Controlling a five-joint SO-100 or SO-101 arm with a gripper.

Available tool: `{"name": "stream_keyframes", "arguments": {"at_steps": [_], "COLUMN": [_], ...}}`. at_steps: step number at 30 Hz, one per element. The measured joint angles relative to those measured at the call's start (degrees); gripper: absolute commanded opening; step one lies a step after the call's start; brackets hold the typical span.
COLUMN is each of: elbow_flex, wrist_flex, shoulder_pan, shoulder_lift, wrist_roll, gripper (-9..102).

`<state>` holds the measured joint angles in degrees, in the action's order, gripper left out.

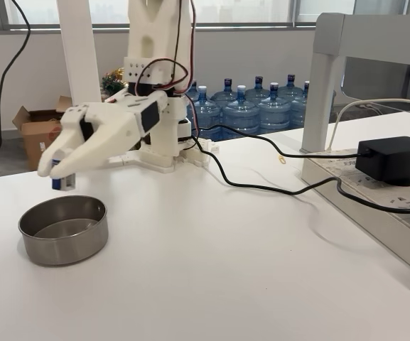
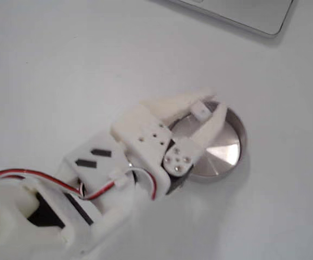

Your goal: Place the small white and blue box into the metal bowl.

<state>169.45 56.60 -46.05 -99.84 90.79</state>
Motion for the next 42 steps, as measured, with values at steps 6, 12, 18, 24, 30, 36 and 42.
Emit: {"name": "stream_keyframes", "arguments": {"at_steps": [6, 12, 18, 24, 30, 36, 42], "elbow_flex": [0.00, 2.37, 5.62, 10.20, 10.46, 10.46, 10.46], "wrist_flex": [0.00, 0.00, 0.00, -0.09, -0.09, -0.09, -1.58], "shoulder_pan": [-0.62, 1.05, 5.10, 15.64, 29.88, 45.09, 58.54], "shoulder_lift": [2.37, 2.37, -2.55, -16.70, -26.28, -31.90, -31.46], "wrist_roll": [0.00, 0.00, -3.96, -20.83, -45.00, -70.05, -94.57], "gripper": [12, 13, 9, -4, -4, -4, -4]}}
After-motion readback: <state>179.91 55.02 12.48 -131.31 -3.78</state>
